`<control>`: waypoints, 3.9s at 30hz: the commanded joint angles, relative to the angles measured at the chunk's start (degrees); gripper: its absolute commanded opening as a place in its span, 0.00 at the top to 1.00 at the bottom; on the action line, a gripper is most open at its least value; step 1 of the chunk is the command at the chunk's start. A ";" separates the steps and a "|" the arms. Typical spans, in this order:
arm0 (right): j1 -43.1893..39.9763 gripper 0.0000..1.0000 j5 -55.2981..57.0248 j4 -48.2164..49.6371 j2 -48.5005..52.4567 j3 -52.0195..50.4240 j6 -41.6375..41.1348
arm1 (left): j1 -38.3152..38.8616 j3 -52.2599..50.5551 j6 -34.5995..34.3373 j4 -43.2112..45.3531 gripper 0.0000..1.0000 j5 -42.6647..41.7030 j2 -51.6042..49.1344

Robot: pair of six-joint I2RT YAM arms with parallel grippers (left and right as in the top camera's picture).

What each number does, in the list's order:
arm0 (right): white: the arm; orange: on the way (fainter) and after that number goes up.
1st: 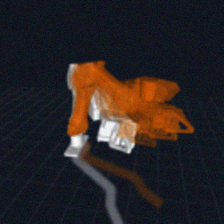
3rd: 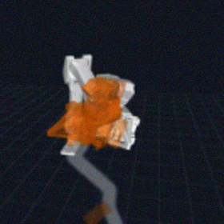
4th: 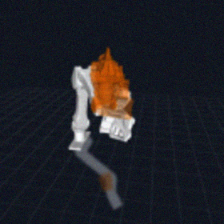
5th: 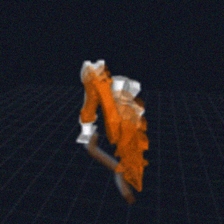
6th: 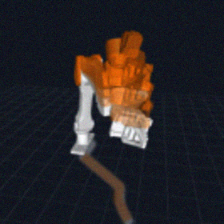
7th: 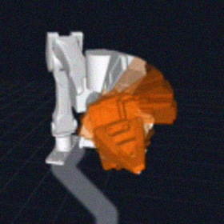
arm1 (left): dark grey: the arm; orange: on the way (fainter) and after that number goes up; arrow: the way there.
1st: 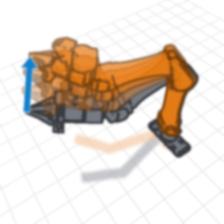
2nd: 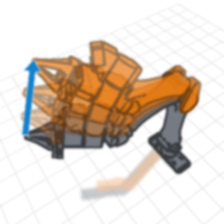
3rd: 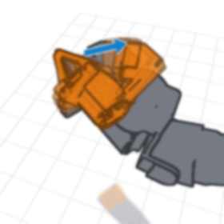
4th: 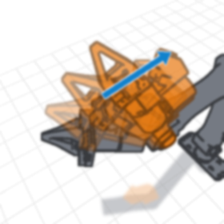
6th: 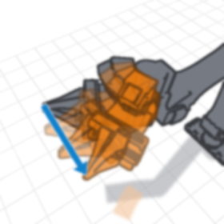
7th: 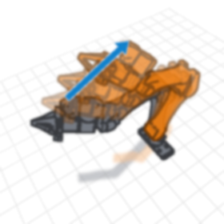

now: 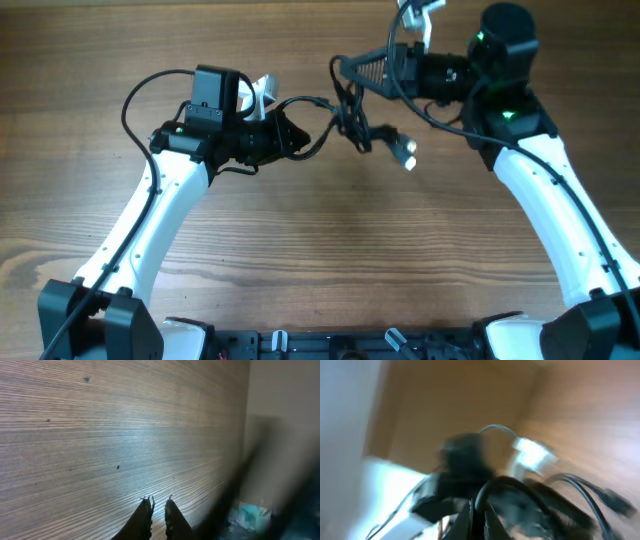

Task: Untangle cables

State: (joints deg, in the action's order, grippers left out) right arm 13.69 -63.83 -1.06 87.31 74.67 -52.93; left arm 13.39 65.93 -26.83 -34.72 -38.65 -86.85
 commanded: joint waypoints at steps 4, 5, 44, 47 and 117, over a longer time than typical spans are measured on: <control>4.63 0.96 25.97 -21.51 -1.27 0.42 21.00 | 0.00 -0.48 1.05 0.00 0.88 0.85 -0.50; 5.55 0.95 23.28 -19.30 -1.27 0.44 22.10 | 0.00 -0.48 1.05 0.00 0.88 0.85 -0.50; 23.15 0.96 59.47 -28.11 1.60 0.42 21.20 | 0.00 -0.48 -2.14 1.70 0.86 -4.04 -0.50; 23.15 0.95 59.54 -27.56 1.81 0.42 20.61 | 0.00 -0.48 -2.12 1.62 0.80 -5.86 -0.50; 14.27 0.23 37.24 -32.06 7.63 0.42 15.76 | -2.25 -0.48 -7.69 4.11 0.96 -3.48 -0.50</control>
State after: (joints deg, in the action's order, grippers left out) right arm 27.22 -27.46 -31.73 94.67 74.56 -39.31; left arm 13.63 65.08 -28.34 -31.66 -42.35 -87.18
